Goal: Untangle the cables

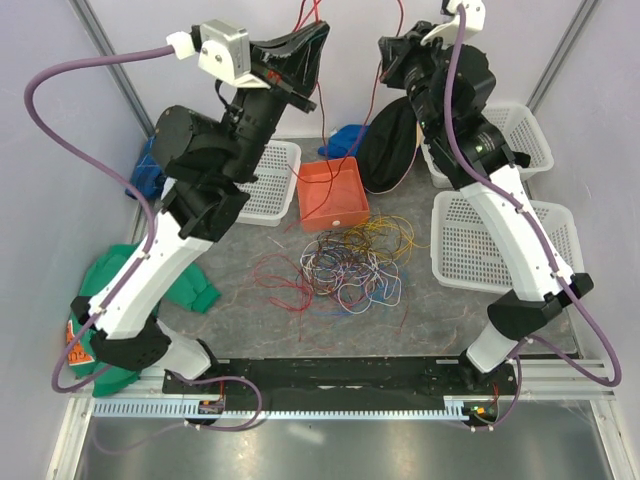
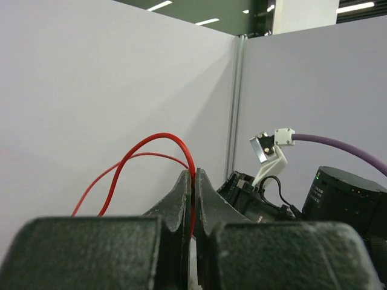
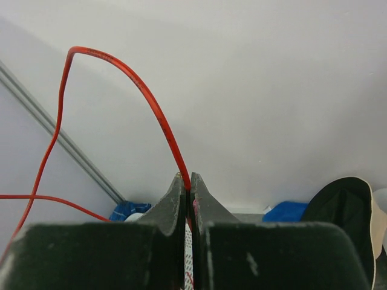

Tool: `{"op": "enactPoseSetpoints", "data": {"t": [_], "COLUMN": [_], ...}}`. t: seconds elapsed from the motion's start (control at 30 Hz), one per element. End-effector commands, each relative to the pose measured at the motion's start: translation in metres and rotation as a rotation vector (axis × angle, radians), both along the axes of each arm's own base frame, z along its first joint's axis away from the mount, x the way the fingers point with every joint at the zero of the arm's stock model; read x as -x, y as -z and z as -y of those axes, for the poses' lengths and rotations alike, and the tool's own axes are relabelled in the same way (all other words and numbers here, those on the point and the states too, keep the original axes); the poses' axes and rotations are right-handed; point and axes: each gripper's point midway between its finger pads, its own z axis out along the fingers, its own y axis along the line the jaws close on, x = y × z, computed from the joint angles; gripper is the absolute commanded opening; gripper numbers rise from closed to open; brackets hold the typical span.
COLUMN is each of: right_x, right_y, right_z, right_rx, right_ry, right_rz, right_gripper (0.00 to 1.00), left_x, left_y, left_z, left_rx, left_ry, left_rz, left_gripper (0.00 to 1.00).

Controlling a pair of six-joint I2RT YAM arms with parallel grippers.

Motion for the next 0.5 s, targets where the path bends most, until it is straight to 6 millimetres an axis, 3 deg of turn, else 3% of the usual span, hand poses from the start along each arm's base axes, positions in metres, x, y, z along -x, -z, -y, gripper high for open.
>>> {"op": "enactPoseSetpoints", "data": {"t": [0.0,0.17,0.27,0.4,0.47], "right_x": [-0.009,-0.026,-0.041,-0.064,-0.074], "right_y": [-0.028,-0.027,-0.017,0.004,0.015], "right_z": [0.009,0.009,0.011,0.017,0.018], "right_rx": [-0.114,-0.139,-0.149,-0.158,-0.172], "right_ry": [-0.046,-0.072,-0.078,-0.084,-0.083], "right_rz": [0.07,0.089,0.073,0.045,0.033], "right_gripper": [0.0,0.0,0.0,0.0,0.0], "left_x": [-0.012,-0.043,-0.058,-0.099,-0.117], "left_y": [-0.027,-0.021,-0.02,0.005,0.013], "left_z": [-0.001,0.025,0.024,0.03,0.024], "left_rx": [0.026,0.004,0.022,0.026,0.043], "left_ry": [-0.046,-0.015,-0.012,0.008,0.012], "left_rz": [0.109,0.101,0.098,0.029,-0.003], "left_gripper": [0.02,0.02,0.02,0.02,0.02]}}
